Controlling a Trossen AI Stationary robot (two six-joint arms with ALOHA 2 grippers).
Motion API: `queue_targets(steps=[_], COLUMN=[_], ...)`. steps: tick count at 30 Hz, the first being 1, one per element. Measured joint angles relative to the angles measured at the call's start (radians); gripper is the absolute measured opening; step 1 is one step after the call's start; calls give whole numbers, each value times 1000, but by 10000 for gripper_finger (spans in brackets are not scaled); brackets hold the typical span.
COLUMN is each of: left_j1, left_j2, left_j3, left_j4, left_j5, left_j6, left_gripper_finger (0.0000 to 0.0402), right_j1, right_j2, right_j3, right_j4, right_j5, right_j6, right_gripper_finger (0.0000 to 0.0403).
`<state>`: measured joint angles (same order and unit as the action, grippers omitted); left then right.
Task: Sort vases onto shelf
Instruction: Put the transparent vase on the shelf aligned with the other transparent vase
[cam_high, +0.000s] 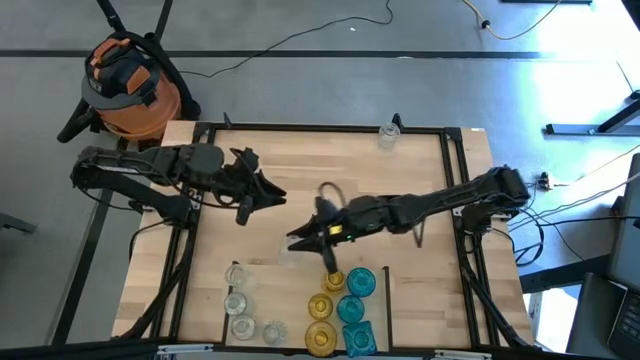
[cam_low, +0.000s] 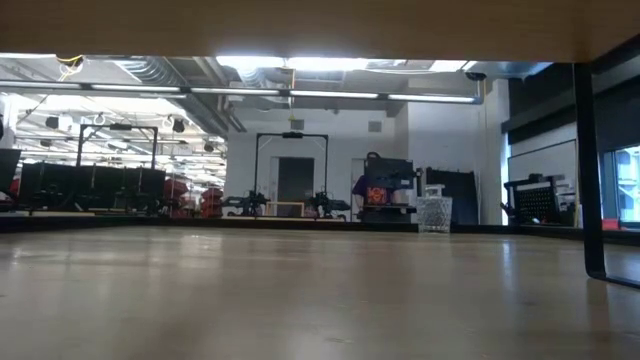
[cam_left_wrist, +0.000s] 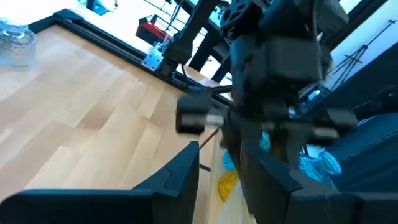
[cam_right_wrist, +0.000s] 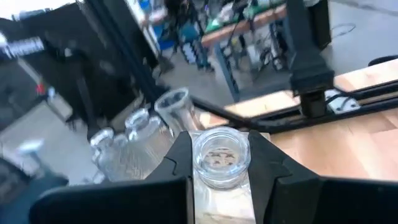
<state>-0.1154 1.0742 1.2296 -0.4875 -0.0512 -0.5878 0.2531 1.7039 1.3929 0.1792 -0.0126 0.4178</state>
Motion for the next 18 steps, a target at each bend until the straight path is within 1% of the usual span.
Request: queue_targets(steps=[2,6,10,13,18], left_j1=[0,0,0,0,0], left_j2=[-1,-1,-3,-4,-4], left_j3=[0,0,0,0,0], left_j4=[1,-11,-41,-65,-90], left_j5=[10,22,45,46,43], left_j6=[12,14,21,22,22], left_gripper_finger=[112,112,112,112,112], right_j1=[0,-5,-5,4,45], right_j2=[64,188,270,299,313], right_j3=[99,322,494,531,530], right_j4=[-76,-275,-378,-421,-453], right_j5=[-34,-48,-58,-57,35], right_j6=[-32,-90,-120,-109,-55], right_gripper_finger=[59,59,59,59,59])
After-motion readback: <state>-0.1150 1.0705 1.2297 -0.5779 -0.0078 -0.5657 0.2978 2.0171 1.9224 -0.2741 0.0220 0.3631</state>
